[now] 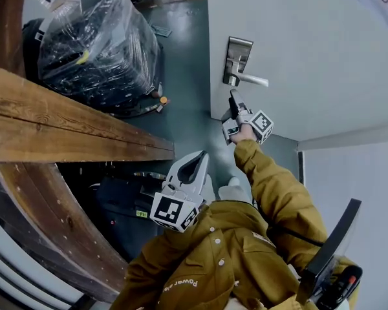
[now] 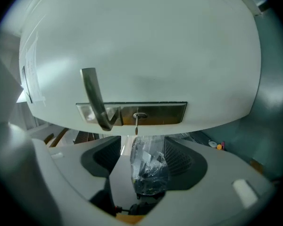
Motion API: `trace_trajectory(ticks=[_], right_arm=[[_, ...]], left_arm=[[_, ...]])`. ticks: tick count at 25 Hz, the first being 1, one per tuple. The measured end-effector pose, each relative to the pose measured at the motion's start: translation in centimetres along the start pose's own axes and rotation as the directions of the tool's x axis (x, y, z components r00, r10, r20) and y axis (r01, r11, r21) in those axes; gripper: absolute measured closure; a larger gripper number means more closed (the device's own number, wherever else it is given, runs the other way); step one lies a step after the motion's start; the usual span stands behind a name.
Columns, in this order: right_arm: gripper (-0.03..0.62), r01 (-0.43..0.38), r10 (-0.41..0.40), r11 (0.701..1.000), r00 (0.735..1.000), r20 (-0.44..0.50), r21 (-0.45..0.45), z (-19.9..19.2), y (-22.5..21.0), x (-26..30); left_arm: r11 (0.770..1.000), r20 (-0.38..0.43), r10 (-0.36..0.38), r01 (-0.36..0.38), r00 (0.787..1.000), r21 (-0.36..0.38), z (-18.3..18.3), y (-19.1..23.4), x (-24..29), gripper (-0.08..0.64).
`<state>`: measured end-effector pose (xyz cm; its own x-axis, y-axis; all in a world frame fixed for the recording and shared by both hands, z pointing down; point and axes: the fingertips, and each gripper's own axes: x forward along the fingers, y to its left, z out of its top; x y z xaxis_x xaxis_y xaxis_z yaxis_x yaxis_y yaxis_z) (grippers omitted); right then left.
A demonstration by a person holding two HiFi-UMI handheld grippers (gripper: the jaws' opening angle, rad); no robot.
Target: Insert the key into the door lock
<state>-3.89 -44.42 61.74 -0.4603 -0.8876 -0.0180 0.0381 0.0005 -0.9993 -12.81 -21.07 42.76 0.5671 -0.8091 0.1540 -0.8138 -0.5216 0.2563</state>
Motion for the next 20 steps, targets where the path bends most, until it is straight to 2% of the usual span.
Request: trace_trajectory(ticks=[3, 5, 8, 9, 10, 11, 13, 15, 16, 17, 18, 20], right_arm=[[0.316, -0.017, 0.007, 0.994, 0.995, -0.096, -0.112, -2.0, 1.3, -3.2], [0.327, -0.039, 0.007, 0.978, 0.988, -0.153, -0.204, -2.4, 3.7, -4.9], [0.398, -0.110, 0.042, 0.951, 0.971, -0.234, -0.288, -3.4, 9.1, -7.4], [0.421, -0.134, 0.046, 0.934, 0.965, -0.259, -0.332, -3.8, 10.8, -8.4], [0.424, -0.161, 0.043, 0.896, 0.958, -0.282, -0.413, -3.9, 12.5, -9.4], [0.447, -0.203, 0.044, 0.835, 0.951, -0.305, -0.512, -4.0, 14.4, -10.3], [0.474, -0.280, 0.053, 0.672, 0.942, -0.333, -0.686, -4.3, 18.5, -11.9], [0.514, -0.305, 0.051, 0.505, 0.944, -0.325, -0.807, -4.5, 21.6, -13.6], [0.534, -0.302, 0.045, 0.432, 0.948, -0.314, -0.850, -4.5, 22.5, -14.3], [0.562, -0.293, 0.037, 0.372, 0.953, -0.302, -0.881, -4.3, 23.2, -15.1], [0.586, -0.283, 0.028, 0.324, 0.957, -0.290, -0.903, -4.2, 23.6, -15.8], [0.586, -0.256, 0.007, 0.250, 0.965, -0.263, -0.934, -4.0, 24.0, -17.1]], left_arm=[[1.000, 0.008, -0.014, 0.014, 1.000, -0.003, -0.3, -0.1, 0.3, 0.558], [1.000, 0.014, -0.025, 0.025, 1.000, -0.006, 0.3, -0.3, 1.0, 0.558], [0.999, 0.023, -0.044, 0.045, 0.999, -0.011, 1.0, -0.6, 2.0, 0.558], [0.999, 0.025, -0.050, 0.051, 0.998, -0.011, 1.1, -0.8, 2.2, 0.558], [0.998, 0.027, -0.057, 0.057, 0.998, -0.008, 1.3, -0.9, 2.4, 0.558], [0.998, 0.029, -0.064, 0.064, 0.998, -0.002, 1.4, -1.1, 2.6, 0.558], [0.997, 0.033, -0.077, 0.077, 0.997, 0.007, 1.7, -1.4, 3.0, 0.558], [0.996, 0.034, -0.087, 0.087, 0.996, 0.013, 1.8, -1.7, 3.3, 0.558], [0.996, 0.034, -0.092, 0.091, 0.995, 0.016, 1.8, -1.9, 3.5, 0.558], [0.995, 0.035, -0.096, 0.095, 0.995, 0.018, 1.9, -2.2, 3.7, 0.558], [0.995, 0.035, -0.101, 0.100, 0.994, 0.021, 2.0, -2.5, 3.8, 0.558], [0.993, 0.036, -0.111, 0.110, 0.993, 0.031, 2.2, -3.0, 4.1, 0.558]])
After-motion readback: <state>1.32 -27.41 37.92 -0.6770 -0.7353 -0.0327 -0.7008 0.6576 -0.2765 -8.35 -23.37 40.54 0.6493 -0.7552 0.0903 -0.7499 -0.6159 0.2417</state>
